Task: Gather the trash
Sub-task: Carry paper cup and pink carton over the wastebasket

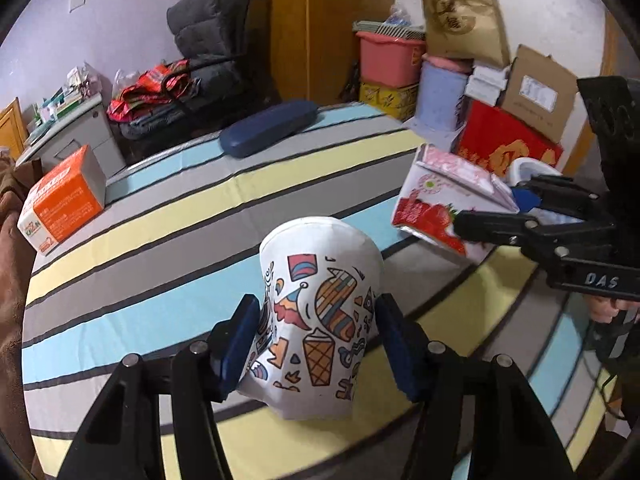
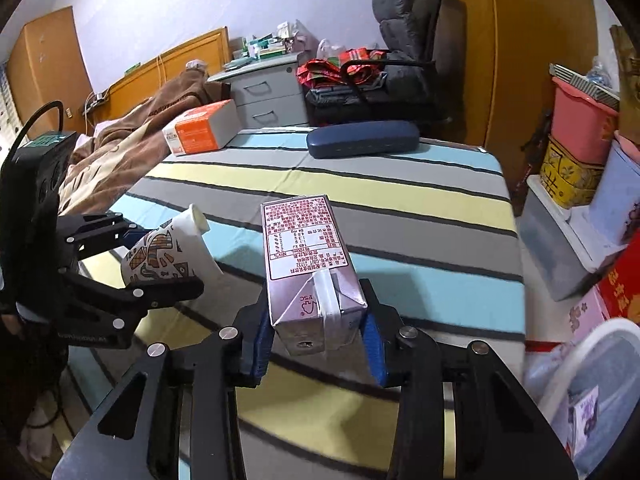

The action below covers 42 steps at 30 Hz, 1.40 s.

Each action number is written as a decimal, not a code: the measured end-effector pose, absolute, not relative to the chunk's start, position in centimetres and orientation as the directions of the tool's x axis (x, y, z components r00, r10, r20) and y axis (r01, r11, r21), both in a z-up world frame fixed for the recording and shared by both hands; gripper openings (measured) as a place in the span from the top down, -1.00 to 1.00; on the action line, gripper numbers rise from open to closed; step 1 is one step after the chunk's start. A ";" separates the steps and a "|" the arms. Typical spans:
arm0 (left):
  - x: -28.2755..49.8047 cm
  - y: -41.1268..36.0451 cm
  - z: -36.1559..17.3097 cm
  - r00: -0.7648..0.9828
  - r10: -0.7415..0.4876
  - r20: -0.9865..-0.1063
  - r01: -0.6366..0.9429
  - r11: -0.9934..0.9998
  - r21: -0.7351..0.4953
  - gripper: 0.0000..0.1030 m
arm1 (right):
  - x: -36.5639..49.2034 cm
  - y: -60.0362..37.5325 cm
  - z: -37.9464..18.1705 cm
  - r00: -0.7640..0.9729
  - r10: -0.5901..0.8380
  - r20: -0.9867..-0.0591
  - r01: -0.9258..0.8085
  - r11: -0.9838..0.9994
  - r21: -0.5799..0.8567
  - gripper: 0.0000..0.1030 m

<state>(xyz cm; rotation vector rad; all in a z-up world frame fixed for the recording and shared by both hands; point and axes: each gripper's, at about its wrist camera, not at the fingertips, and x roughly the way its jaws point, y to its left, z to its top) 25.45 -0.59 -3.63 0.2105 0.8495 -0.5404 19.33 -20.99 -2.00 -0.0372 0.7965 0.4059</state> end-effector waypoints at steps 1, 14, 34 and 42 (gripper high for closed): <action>25.1 -0.8 -3.4 0.532 -0.374 -0.760 0.533 0.845 -0.043 -0.21 | 19.0 -21.2 -1.8 0.631 0.339 -0.698 -0.364 0.924 0.119 0.23; 20.2 -5.7 -0.7 0.543 -0.421 -0.726 0.587 0.809 -0.030 -0.21 | 14.6 -25.4 0.6 0.715 0.273 -0.644 -0.261 0.958 0.116 0.22; 15.8 -18.2 1.5 0.471 -0.548 -0.691 0.739 0.673 -0.030 -0.21 | 8.8 -35.5 1.2 0.779 0.067 -0.623 0.001 0.994 0.108 0.22; 14.8 -22.6 1.3 0.435 -0.559 -0.706 0.774 0.633 -0.024 -0.21 | 7.6 -38.9 0.4 0.768 -0.007 -0.640 0.107 0.987 0.117 0.22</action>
